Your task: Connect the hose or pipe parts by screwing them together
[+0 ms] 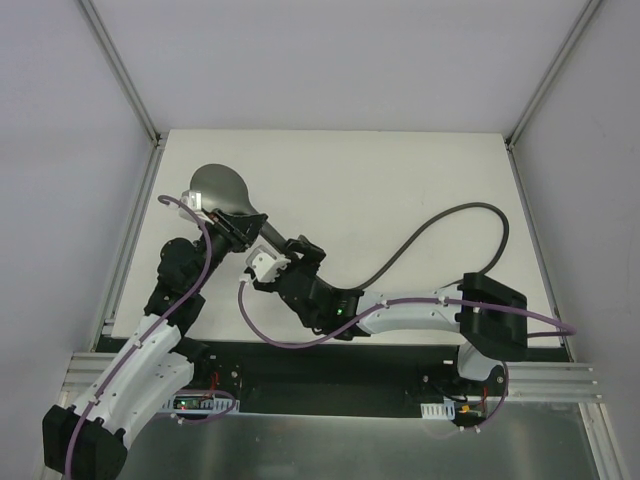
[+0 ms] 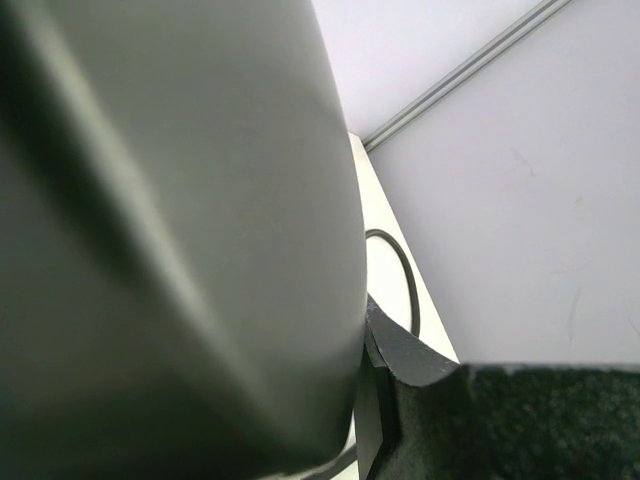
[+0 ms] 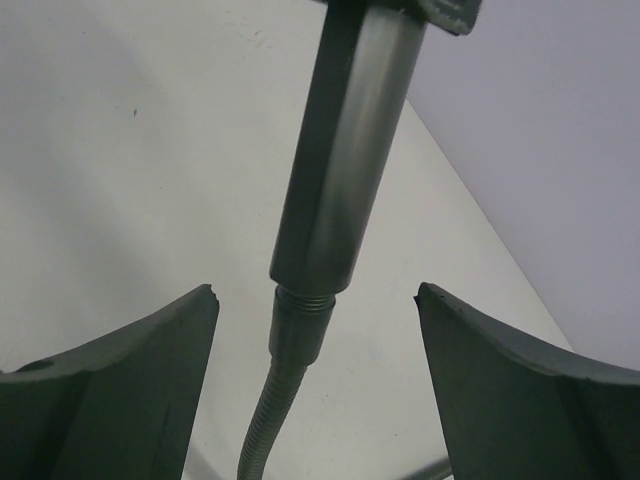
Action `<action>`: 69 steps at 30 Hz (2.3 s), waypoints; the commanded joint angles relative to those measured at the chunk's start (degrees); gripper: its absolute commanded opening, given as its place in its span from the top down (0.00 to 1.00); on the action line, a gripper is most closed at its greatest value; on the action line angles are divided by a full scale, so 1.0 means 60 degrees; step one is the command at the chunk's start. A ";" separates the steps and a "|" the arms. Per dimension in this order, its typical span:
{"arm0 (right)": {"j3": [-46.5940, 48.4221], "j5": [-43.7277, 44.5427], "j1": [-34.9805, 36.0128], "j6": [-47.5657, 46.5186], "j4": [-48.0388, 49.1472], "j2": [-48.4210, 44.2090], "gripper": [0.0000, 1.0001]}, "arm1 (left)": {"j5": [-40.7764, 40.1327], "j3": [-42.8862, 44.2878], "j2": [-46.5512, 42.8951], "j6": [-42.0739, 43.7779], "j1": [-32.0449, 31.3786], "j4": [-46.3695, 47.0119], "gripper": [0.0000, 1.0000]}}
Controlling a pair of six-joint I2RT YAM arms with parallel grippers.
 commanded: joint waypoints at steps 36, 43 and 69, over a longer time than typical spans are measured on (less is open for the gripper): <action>-0.4047 -1.4313 -0.5499 0.5865 0.2879 -0.4195 0.58 | 0.3871 -0.1046 0.3171 -0.0294 -0.0118 0.9511 1.00; -0.4354 -0.9972 -0.4870 0.4694 0.0680 -0.5340 0.17 | 0.2509 -0.0825 0.2102 0.0453 -0.0177 0.6815 1.00; -0.1175 -0.1185 -0.0621 -0.0215 0.1513 -0.1414 0.76 | 0.0338 0.0406 0.0285 -0.0278 -0.0485 0.1363 1.00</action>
